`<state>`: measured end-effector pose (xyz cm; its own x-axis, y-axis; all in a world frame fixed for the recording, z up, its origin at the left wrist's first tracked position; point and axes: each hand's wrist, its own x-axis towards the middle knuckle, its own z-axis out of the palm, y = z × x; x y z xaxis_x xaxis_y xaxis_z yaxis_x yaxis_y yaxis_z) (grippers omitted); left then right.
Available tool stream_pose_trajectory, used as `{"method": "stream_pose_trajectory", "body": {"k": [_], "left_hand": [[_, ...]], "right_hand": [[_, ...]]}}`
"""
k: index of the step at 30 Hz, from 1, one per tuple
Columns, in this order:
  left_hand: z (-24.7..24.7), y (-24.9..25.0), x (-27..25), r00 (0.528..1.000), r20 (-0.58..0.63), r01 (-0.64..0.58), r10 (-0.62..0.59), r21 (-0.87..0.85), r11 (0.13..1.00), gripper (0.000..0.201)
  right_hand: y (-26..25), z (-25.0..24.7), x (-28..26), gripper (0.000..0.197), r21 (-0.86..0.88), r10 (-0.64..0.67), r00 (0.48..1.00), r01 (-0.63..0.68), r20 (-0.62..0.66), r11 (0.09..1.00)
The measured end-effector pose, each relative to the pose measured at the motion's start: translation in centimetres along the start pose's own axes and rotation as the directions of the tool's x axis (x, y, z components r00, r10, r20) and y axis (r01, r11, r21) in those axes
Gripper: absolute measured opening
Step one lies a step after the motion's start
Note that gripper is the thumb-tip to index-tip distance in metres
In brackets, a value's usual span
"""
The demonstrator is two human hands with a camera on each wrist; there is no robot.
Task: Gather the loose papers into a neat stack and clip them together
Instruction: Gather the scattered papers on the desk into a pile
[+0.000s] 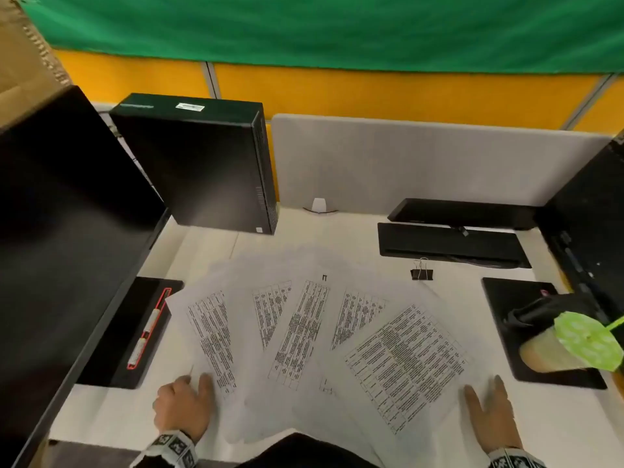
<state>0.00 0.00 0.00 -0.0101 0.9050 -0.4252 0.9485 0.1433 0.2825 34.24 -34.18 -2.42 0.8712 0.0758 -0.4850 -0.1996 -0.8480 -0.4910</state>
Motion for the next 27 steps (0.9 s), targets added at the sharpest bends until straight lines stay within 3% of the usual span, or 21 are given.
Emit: {"method": "stream_pose_trajectory", "body": {"k": [4, 10, 13, 15, 16, 18, 20, 23, 27], "left_hand": [[-0.6, 4.2, 2.1, 0.998, 0.061, -0.011, 0.012, -0.010, 1.000, 0.066], [0.2, 9.5, 4.1, 0.977, 0.165, -0.139, 0.137, -0.001, 0.990, 0.059], [1.4, 10.6, 4.3, 0.957, 0.175, -0.233, 0.234, -0.024, 0.972, 0.059], [1.6, 10.8, 4.3, 0.966, 0.147, -0.203, 0.213, -0.082, 0.976, 0.063], [1.6, 10.8, 4.4, 0.980, 0.110, -0.156, 0.168, -0.107, 0.982, 0.063], [1.2, 10.6, 4.6, 0.998, 0.051, -0.039, 0.045, -0.117, 0.992, 0.063], [1.0, 10.5, 4.7, 0.998, 0.061, 0.030, -0.025, -0.082, 0.996, 0.062], [1.7, 11.6, 4.4, 0.994, 0.097, -0.042, 0.043, -0.009, 0.999, 0.060], [3.1, 14.2, 3.3, 0.973, 0.142, -0.180, 0.182, -0.022, 0.983, 0.065]], "right_hand": [[-5.2, 1.4, 0.2, 0.084, -0.156, 0.079, 0.995, -0.068, 0.068, 0.985], [-12.2, 6.3, 0.2, 0.089, -0.254, -0.011, 0.967, 0.078, 0.253, 0.964], [-13.5, 7.3, 0.4, 0.085, -0.108, -0.180, 0.927, 0.226, 0.330, 0.968], [-13.4, 6.8, 0.9, 0.082, 0.129, -0.282, 0.925, 0.257, 0.254, 0.958], [-13.2, 6.2, 1.2, 0.081, 0.216, -0.269, 0.949, 0.231, 0.165, 0.949], [-12.4, 4.9, 2.1, 0.080, 0.266, -0.102, 0.994, 0.108, -0.037, 0.958], [-11.6, 3.8, 2.6, 0.080, 0.227, 0.101, 0.987, -0.070, -0.128, 0.971], [-11.5, 4.2, 2.3, 0.085, 0.093, 0.180, 0.984, -0.179, 0.000, 0.979], [-14.0, 7.6, 1.0, 0.094, -0.026, 0.015, 0.979, -0.010, 0.203, 1.000]]}}
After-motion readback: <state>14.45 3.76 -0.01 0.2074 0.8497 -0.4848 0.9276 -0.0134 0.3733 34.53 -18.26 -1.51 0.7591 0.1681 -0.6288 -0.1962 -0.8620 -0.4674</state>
